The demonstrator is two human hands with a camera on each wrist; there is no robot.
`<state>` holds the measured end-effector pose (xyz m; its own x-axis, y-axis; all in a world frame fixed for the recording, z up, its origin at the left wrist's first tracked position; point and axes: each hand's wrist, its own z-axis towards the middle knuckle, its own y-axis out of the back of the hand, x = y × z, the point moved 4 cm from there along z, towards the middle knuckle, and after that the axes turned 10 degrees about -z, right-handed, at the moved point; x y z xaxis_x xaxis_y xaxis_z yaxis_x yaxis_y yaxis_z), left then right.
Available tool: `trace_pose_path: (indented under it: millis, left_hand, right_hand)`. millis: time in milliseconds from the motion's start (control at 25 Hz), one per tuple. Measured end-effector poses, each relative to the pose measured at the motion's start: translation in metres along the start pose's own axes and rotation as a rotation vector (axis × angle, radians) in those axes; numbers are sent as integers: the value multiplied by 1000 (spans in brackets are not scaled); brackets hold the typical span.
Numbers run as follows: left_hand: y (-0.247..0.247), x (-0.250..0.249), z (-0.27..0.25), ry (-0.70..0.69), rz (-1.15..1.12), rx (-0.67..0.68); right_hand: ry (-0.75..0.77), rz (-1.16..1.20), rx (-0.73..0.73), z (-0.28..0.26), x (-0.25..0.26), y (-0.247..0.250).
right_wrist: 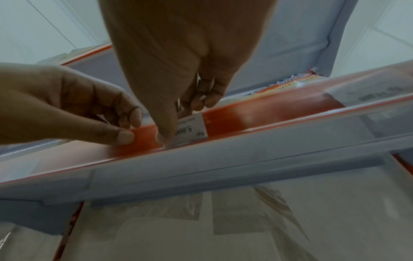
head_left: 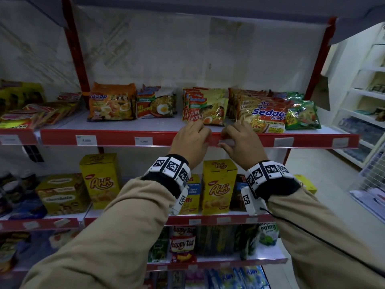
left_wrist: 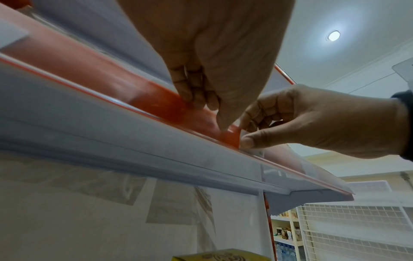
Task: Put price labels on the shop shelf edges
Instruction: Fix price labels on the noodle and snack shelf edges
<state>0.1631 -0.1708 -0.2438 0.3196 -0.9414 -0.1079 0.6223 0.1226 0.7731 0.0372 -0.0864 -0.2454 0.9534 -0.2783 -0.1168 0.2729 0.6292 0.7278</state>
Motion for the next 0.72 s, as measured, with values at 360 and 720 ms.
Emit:
trace_pose_path:
  millis: [360,720]
  left_hand:
    - [-4,4,-1,65,-204,-138]
    - [-5,10,1,158,-325,-193]
  right_hand:
    - [-109,298,113,12,-9,5]
    - [-439,1071,-57,15,-4,7]
